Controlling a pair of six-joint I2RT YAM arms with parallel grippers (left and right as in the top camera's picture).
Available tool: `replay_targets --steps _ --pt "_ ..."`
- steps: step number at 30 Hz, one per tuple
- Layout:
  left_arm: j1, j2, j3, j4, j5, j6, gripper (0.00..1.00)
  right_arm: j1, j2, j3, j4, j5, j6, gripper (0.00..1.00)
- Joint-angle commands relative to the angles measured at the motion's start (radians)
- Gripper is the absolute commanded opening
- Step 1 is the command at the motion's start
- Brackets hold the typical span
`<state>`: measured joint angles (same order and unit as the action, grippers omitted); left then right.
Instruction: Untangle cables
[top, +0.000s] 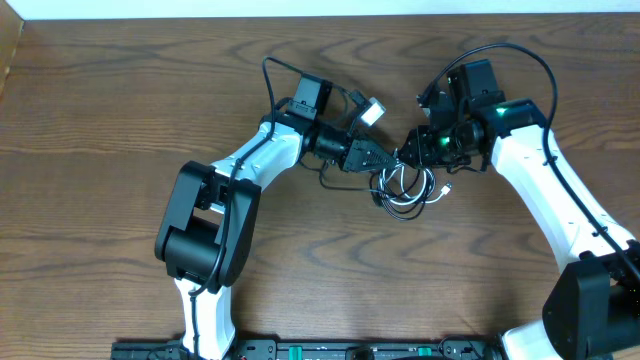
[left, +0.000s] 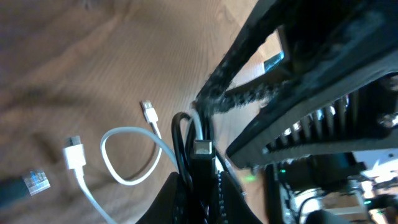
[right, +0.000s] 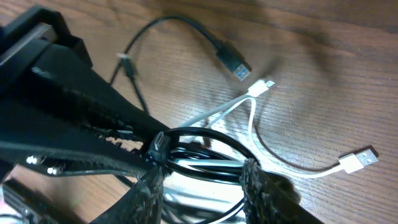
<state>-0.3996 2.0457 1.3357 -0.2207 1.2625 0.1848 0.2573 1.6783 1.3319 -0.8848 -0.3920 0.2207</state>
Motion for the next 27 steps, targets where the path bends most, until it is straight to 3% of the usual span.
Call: replay_targets --steps 1,5,12,18,22,27 --pt "-0.001 -0.014 0.009 0.021 0.043 0.065 0.07 0.013 0.005 -0.001 0.003 0.027 0.037 0.37" --pt "-0.001 -0.014 0.009 0.021 0.093 0.066 0.08 0.013 0.005 -0.001 0.019 0.027 0.038 0.32" --pt "-0.002 -0.013 0.009 -0.018 0.058 0.065 0.07 0.009 0.005 -0.001 0.067 0.027 0.068 0.32" --pt "-0.042 -0.013 0.009 -0.135 -0.284 -0.007 0.08 0.01 0.005 -0.001 0.088 0.055 0.128 0.33" --pt "-0.095 -0.013 0.009 -0.161 -0.398 -0.026 0.31 0.015 0.005 -0.001 0.081 0.08 0.127 0.35" --pt "-0.145 -0.013 0.009 -0.164 -0.518 -0.027 0.33 0.015 0.005 -0.001 0.073 0.088 0.126 0.36"
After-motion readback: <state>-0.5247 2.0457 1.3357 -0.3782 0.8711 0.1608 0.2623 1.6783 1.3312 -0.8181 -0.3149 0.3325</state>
